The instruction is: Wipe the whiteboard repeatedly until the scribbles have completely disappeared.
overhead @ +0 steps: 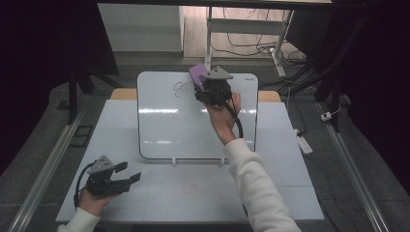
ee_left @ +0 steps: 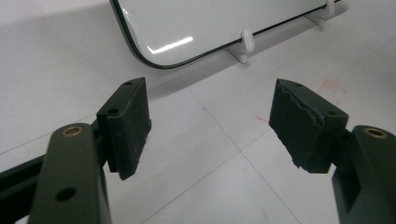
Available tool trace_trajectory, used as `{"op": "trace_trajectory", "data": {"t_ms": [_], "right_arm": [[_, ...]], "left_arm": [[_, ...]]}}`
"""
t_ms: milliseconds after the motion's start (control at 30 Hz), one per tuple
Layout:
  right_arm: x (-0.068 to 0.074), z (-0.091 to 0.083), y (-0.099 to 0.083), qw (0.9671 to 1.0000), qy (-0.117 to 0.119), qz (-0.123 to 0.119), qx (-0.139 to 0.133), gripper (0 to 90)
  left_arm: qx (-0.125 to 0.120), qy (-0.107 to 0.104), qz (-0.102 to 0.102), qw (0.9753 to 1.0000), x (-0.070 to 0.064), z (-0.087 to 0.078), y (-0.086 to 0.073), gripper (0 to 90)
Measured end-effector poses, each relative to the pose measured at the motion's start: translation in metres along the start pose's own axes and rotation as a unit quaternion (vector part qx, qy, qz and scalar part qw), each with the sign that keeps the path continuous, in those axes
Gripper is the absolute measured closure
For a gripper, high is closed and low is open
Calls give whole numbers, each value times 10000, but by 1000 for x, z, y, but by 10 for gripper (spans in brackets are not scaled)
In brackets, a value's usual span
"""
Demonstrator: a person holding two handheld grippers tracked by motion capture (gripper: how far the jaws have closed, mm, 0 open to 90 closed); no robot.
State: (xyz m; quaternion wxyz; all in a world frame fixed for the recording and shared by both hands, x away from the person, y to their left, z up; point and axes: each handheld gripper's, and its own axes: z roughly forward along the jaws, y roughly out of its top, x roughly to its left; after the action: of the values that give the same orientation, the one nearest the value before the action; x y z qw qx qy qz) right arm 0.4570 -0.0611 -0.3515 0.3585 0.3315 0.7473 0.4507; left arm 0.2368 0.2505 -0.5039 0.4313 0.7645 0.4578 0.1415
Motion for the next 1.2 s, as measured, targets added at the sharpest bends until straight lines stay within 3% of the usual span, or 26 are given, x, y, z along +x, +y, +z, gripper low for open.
{"op": "trace_trajectory", "data": {"t_ms": [133,333,467,633,700,800,900,1033,1100,1200], "right_arm": [[22,10,3,9998,110,-149,-38,411],[65,23,5,9970,535,-546,87,411],[78,25,3,9947,777,-642,177,412],[73,21,3,9948,798,-589,224,411],[62,19,4,9963,625,-556,192,411],[41,14,6,9988,382,-295,104,411],[28,11,7,9995,264,-177,65,411],[32,11,7,9993,213,-273,111,412],[39,14,6,9987,376,-297,152,412],[57,18,4,9963,604,-550,277,412]], "left_arm": [[-14,-9,5,10000,0,-1,0,295],[-13,-9,-22,10000,1,-1,-1,295],[-16,-7,-16,10000,1,-1,0,295],[-17,-1,-11,10000,1,-1,-1,295],[-22,3,-9,10000,1,-2,-1,295],[-30,7,-10,10000,1,-2,-1,295],[-35,3,-11,10000,1,-2,0,295],[-35,-2,-11,10000,1,-2,0,295],[-36,-2,-12,10000,1,-2,0,295],[-33,8,-9,10000,1,-2,0,295]]}}
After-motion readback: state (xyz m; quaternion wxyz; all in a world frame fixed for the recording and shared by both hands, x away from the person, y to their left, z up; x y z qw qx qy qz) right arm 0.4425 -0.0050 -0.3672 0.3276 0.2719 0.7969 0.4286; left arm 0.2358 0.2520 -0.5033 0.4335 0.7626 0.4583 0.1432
